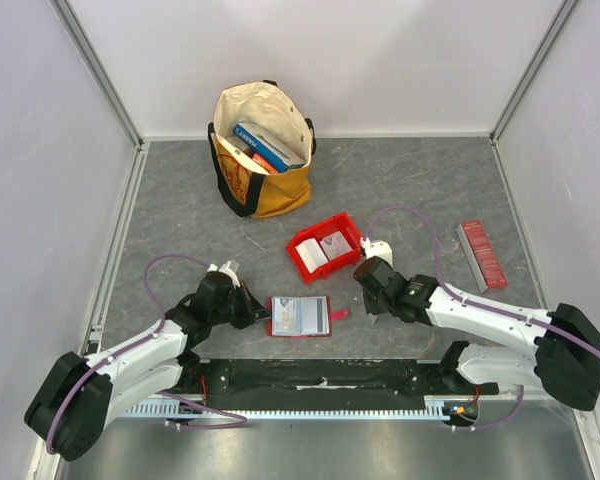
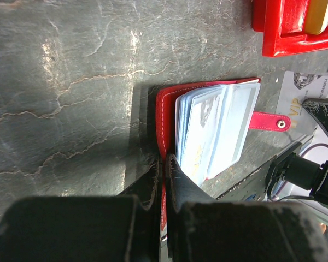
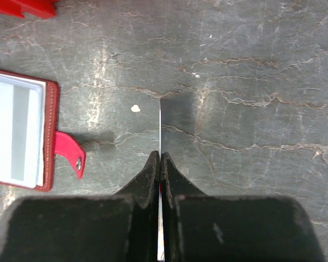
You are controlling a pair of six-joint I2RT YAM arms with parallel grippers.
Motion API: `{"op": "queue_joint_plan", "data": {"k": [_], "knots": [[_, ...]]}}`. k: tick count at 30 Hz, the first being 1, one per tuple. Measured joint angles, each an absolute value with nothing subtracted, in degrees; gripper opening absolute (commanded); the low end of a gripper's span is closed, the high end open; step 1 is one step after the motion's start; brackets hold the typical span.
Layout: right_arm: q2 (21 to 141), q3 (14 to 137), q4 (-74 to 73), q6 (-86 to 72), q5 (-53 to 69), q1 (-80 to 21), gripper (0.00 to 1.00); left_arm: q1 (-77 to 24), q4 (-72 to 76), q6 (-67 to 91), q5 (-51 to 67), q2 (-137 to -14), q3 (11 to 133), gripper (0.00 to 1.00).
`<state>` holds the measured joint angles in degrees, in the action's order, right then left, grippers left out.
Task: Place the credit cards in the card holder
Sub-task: Pick up the credit card from the storage box, then insert the credit card into the card holder.
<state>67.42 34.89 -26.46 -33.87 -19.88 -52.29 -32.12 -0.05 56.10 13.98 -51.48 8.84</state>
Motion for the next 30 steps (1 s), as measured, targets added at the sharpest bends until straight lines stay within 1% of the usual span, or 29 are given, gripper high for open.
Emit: {"op": "queue_joint_plan", "data": {"k": [5,9,14,19,24,30], "knots": [[63.29,35.16,-26.72,-34.22,-15.99,-52.77,0.0,-32.12,-0.01,56.1,14.13,-51.48,8.84,0.02],[59.51,36.23,-24.21,-36.03,-12.43,-55.07,0.0,-32.12,-0.05,56.1,14.22,-51.11,8.84,0.02],[62.26,38.74,-17.58,-39.72,-12.49,-60.77,0.0,-32.12,-0.08,56.1,15.27,-49.76,8.84,0.02],[71.37,43.48,-11.9,-44.91,-19.0,-67.05,0.0,-32.12,-0.23,56.12,15.75,-48.07,8.84,0.02],[80.47,48.4,-6.68,-49.21,-29.17,-74.11,0.0,-32.12,-0.36,56.14,15.9,-46.26,8.84,0.02],[87.22,51.51,-2.24,-52.6,-38.26,-77.43,0.0,-32.12,-0.43,56.34,16.53,-44.62,8.84,0.02]]}}
